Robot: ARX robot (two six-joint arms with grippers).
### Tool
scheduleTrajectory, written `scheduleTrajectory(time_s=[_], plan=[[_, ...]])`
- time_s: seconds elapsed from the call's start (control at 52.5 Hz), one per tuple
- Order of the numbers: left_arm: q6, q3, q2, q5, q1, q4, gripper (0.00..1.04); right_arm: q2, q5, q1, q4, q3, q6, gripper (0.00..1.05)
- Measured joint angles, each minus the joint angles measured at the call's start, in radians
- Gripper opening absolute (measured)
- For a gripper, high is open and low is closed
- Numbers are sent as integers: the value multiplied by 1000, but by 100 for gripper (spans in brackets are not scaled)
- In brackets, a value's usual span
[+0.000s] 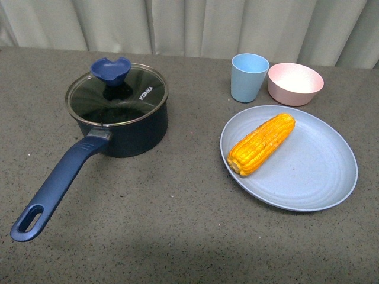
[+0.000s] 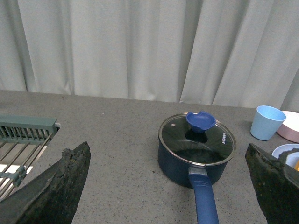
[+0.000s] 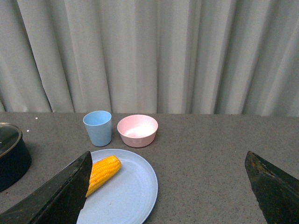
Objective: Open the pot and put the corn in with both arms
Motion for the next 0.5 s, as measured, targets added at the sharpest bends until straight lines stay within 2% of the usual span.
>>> scheduleTrajectory(time_s=[0.495], plan=[[0,0,0,0,0,0,98,0,0,0,0,0,0,96]])
